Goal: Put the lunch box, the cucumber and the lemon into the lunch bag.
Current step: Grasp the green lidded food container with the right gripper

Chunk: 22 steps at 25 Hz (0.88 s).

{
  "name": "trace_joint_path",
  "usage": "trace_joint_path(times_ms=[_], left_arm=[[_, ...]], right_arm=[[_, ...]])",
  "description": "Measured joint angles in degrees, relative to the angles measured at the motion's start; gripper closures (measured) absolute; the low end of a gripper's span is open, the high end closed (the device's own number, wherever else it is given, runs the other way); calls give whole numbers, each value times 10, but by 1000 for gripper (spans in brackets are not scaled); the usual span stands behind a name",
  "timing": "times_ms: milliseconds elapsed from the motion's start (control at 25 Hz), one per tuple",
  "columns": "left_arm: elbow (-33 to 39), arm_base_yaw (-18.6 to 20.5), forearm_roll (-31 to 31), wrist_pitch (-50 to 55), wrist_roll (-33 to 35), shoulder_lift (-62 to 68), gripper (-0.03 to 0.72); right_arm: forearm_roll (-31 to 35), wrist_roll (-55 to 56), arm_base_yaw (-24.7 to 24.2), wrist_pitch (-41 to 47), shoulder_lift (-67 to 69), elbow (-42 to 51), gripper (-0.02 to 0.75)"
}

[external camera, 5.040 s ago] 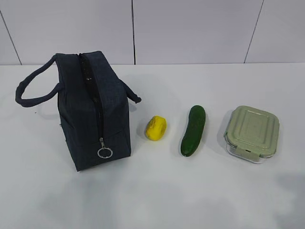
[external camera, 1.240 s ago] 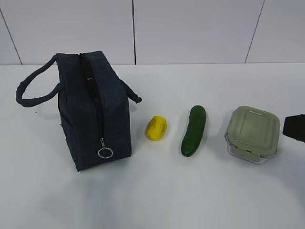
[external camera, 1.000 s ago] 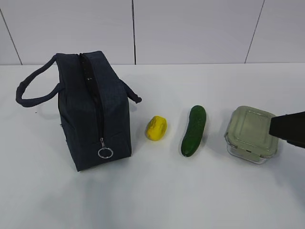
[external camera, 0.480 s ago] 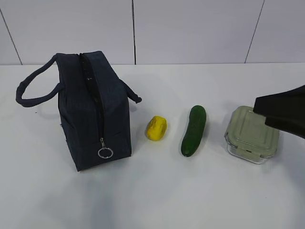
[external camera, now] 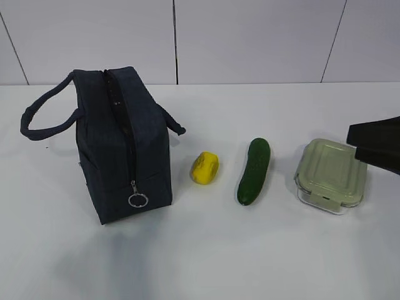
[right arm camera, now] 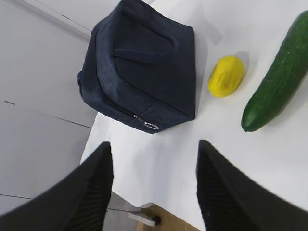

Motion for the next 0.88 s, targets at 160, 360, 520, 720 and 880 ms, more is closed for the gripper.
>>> trace_joint_path(times_ms=[160, 360, 520, 720, 880], left_arm=[[0, 0, 0, 0, 0, 0, 449], [0, 0, -1, 0, 0, 0, 449], [0, 0, -1, 0, 0, 0, 449], [0, 0, -1, 0, 0, 0, 449], [0, 0, -1, 0, 0, 0, 449]], right_arm=[[18, -13, -10, 2, 57, -11, 322], [52, -15, -41, 2, 111, -12, 322], [52, -15, -77, 2, 140, -12, 322], [41, -27, -92, 0, 168, -25, 322], [30, -28, -94, 0, 204, -41, 322]])
